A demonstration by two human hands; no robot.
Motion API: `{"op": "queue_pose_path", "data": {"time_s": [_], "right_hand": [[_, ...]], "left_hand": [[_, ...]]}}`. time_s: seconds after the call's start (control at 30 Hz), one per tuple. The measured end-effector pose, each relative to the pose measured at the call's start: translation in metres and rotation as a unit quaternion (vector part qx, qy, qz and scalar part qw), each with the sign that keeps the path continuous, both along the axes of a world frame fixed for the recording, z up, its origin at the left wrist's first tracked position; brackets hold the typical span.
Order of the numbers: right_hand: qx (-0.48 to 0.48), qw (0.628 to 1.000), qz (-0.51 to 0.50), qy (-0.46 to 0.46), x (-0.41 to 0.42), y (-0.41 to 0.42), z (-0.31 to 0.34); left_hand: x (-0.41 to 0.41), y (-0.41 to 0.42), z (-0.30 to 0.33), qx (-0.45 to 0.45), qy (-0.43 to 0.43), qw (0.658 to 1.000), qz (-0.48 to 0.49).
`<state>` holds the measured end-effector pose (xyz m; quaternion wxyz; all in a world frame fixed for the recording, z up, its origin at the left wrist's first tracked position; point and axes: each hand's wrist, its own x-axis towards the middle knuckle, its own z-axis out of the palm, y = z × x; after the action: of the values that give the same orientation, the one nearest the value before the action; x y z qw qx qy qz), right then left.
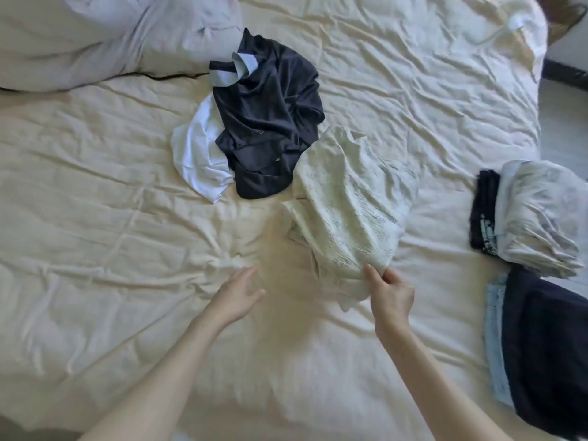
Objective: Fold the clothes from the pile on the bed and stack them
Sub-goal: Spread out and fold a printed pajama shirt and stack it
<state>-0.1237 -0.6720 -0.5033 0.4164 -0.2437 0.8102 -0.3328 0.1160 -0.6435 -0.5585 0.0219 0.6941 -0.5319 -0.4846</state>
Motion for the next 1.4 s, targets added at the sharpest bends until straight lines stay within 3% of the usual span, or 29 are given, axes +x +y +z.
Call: {"op": "queue_pose_path", "data": {"time_s": [0.17,0.3,0.37,0.47,0.67,0.8,0.93,1.0,1.07,1.13,1.27,1.4], "right_hand": [[0.009,1.000,0.008,0.013,-0.020,0.045,0.064],[0.000,0.995,0.060,-0.076,-0.014,0.038,0.125],[-0.004,0.988,0.103,-0.113,-0.006,0.025,0.157],[-0.059,0.978,0.177,-0.095,-0.001,0.012,0.207],[-0.148,0.953,0.264,-0.019,-0.003,0.007,0.271],[-0.271,0.912,0.306,0.047,0.002,0.026,0.286],[-0.373,0.845,0.379,-0.049,0.011,0.043,0.305],[-0.389,0.817,0.426,0.013,0.020,0.045,0.309],[-0.404,0.820,0.404,0.034,0.028,0.043,0.313],[-0.422,0.832,0.360,-0.020,0.025,0.035,0.319],[-0.369,0.862,0.328,-0.113,0.002,0.008,0.355],[-0.338,0.879,0.324,-0.092,-0.012,-0.026,0.398]], "left_hand": [[-0.059,0.048,0.091,-0.083,0.092,0.992,0.001],[-0.106,0.057,0.167,-0.164,0.145,0.976,0.016],[-0.123,0.054,0.201,-0.200,0.138,0.969,0.047],[-0.125,0.045,0.247,-0.303,0.076,0.947,0.079],[-0.076,0.004,0.346,-0.411,0.051,0.910,0.016],[-0.058,-0.017,0.400,-0.424,0.036,0.905,-0.007],[-0.051,-0.026,0.436,-0.439,0.031,0.897,0.030],[-0.050,-0.028,0.449,-0.438,0.049,0.896,0.050],[-0.048,-0.031,0.458,-0.435,0.064,0.896,0.065],[-0.044,-0.034,0.464,-0.432,0.071,0.896,0.073],[-0.027,-0.038,0.466,-0.418,0.112,0.896,0.102],[-0.005,-0.038,0.460,-0.392,0.106,0.907,0.113]]}}
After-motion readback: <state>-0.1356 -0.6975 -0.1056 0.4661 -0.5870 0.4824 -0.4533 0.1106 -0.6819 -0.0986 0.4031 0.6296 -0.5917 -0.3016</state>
